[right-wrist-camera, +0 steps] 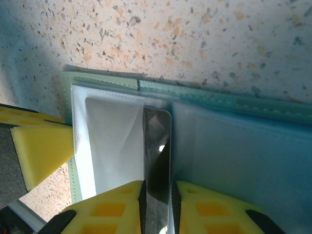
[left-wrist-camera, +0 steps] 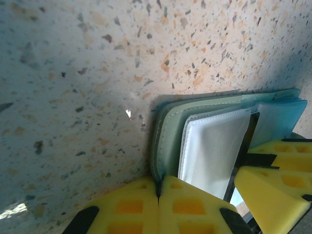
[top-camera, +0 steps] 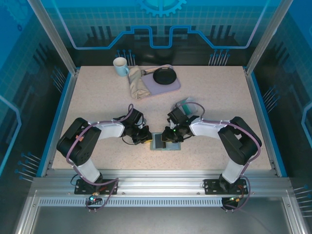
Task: Put the credit cards into the card holder
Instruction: Insert the credit card into the card slot.
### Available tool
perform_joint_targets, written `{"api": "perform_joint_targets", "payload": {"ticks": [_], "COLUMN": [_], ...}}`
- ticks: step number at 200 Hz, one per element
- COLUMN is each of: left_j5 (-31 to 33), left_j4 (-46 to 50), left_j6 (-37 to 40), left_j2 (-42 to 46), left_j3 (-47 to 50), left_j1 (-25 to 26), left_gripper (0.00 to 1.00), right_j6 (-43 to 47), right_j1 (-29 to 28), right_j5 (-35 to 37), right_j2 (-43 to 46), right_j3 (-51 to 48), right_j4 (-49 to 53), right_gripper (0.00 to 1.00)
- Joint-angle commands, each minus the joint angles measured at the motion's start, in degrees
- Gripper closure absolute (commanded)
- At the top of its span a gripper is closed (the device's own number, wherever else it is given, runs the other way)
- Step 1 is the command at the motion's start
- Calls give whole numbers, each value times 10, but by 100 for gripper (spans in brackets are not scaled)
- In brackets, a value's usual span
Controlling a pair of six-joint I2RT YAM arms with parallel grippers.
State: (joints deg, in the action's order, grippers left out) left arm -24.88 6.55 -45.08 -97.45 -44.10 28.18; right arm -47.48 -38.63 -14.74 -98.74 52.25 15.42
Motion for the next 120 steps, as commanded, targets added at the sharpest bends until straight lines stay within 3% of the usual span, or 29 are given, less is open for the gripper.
{"api": "perform_joint_targets", "payload": {"ticks": [1, 32, 95, 120], "left_j5": [39, 38, 35, 37], "left_j4": [11, 8, 7, 9], "left_j6": [-4, -4, -4, -3], "left_j2": [-39, -39, -42, -42], "left_j3": [17, 18, 16, 16], "left_j1": [14, 14, 15, 15], "left_gripper": [95, 95, 95, 95], "right_j6": [11, 6, -15, -13], "right_j1": [-6, -9, -27, -28], "right_j5": [10, -7, -49, -33], "right_j2": [11, -10, -42, -35], "right_j3": [14, 17, 32, 35], "right_j4": [40, 18, -38, -20], "right_gripper": [78, 87, 90, 89]}}
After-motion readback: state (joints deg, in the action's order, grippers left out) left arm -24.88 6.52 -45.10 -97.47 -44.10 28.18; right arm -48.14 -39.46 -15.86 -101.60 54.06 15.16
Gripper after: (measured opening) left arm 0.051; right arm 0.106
